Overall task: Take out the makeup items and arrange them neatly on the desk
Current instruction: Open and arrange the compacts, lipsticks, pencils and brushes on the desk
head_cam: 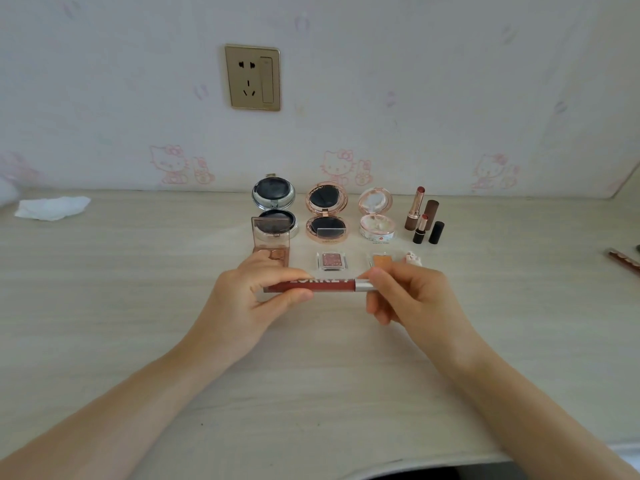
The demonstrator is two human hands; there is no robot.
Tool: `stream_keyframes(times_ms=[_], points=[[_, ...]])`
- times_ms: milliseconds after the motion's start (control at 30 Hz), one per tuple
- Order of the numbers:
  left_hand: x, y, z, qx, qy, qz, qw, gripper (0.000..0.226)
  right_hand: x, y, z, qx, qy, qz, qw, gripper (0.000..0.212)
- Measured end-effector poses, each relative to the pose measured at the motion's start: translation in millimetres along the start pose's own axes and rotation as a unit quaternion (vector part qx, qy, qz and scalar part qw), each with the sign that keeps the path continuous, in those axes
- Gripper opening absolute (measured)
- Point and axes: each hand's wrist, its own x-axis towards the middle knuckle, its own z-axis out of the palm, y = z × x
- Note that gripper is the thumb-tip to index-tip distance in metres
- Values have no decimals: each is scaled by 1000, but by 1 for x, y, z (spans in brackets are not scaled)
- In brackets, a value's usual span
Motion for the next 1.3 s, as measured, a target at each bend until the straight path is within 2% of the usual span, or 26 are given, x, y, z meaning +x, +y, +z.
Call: stream_keyframes(times_ms=[100,200,333,467,600,700,767,867,967,1100,1233,1300], points=[[0,0,-2,4,-14,-9,1000,13,0,0,1,15,0,-20,1000,16],[1,-1,-2,-3,-10,-18,1000,15,0,2,0,-5,-18,-34,999,20],[1,-1,-2,-9,6,-19,1000,19,0,1,1,23,-15,4,1000,13],[1,-1,-1,-17,7,-28,999,20,1,4,0,-32,-3,29,999,41],[0,-1,-2,1,-7,-19,1000,16,1,3,0,0,11,0,1000,16],[1,-3,-2,-6,-11,-24,1000,17,1,2,0,26,-14,-17,999,19],[1,-3,-2,-12,-9,-32,999,17,0,2,0,55,-26,-22,998,14],[1,-3,-3,-27,-3,-39,999,18,-1,-2,2,97,-6,24,995,17],[1,-4,-3,-32,-1,-36,999,19,1,0,1,47,2,36,998,30],[1,-5,-3,-19,-11,-29,999,16,1,0,1,28,13,-5,1000,15],[1,-7,-3,-18,-18,-27,999,13,0,0,-2,12,-5,-35,999,24],[1,-7,-3,-23,-15,-31,999,15,0,1,-3,22,-6,-26,999,21]])
